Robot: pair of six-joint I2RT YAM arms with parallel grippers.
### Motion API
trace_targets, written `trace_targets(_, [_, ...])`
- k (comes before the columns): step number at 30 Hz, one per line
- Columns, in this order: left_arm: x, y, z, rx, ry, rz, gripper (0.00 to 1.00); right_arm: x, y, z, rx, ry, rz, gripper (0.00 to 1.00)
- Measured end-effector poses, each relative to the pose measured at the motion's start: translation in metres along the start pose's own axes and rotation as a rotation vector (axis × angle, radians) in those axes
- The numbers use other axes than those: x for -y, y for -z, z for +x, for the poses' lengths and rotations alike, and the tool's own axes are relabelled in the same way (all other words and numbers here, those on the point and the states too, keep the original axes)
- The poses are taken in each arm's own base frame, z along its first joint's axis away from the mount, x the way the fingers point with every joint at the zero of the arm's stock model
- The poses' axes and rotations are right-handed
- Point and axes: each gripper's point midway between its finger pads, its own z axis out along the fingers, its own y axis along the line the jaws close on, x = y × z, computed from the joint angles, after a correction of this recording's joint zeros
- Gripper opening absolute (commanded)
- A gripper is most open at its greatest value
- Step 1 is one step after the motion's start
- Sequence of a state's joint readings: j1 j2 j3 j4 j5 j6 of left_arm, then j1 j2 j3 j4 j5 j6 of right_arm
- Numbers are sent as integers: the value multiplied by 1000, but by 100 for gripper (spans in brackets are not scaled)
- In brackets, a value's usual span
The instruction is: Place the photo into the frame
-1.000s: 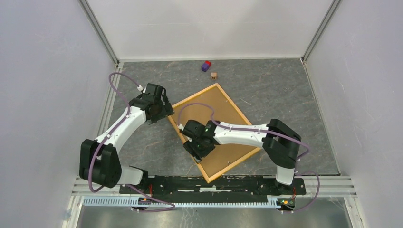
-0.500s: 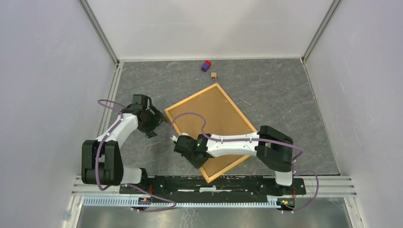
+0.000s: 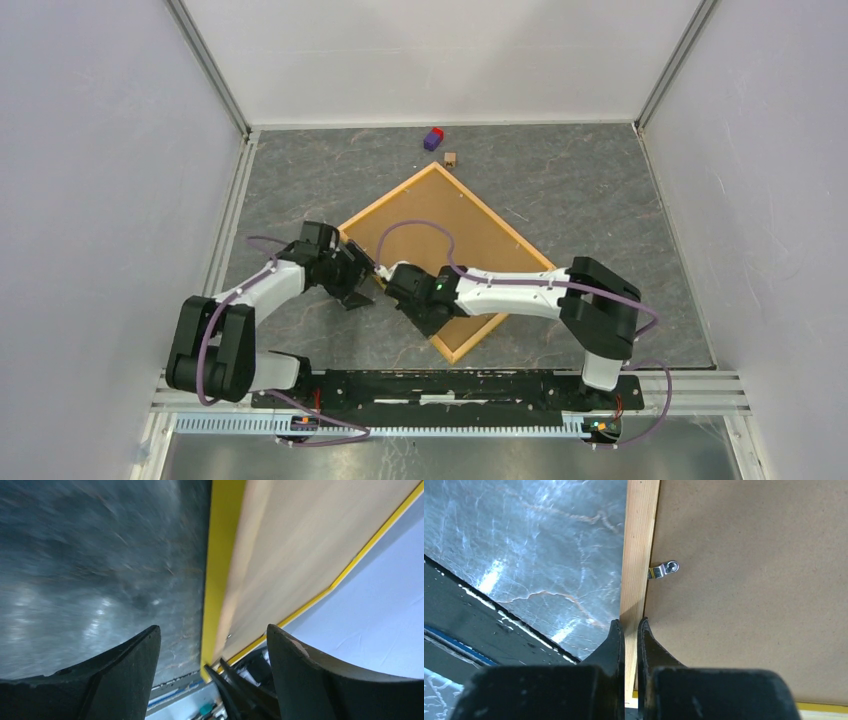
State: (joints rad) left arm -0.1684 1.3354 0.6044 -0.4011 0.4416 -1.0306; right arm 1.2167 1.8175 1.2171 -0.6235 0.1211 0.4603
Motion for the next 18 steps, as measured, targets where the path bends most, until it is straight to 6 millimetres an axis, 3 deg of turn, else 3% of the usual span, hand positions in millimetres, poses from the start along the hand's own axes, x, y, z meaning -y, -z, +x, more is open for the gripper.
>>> trace_targets(6, [15,-17,45,-103,-20,95,78,24,18,-28,84,-40,-43,0])
trace_targets(11, [35,-28,47,-120,13,187,68,28,30,-42,136,-57,-76,0])
trace_targets(13, [42,-32,46,-116,32,228,61,26,31,-43,145,-56,-88,0])
trace_targets(18, [55,-33,44,-107,74,329,32,25,30,-41,149,-55,-100,0])
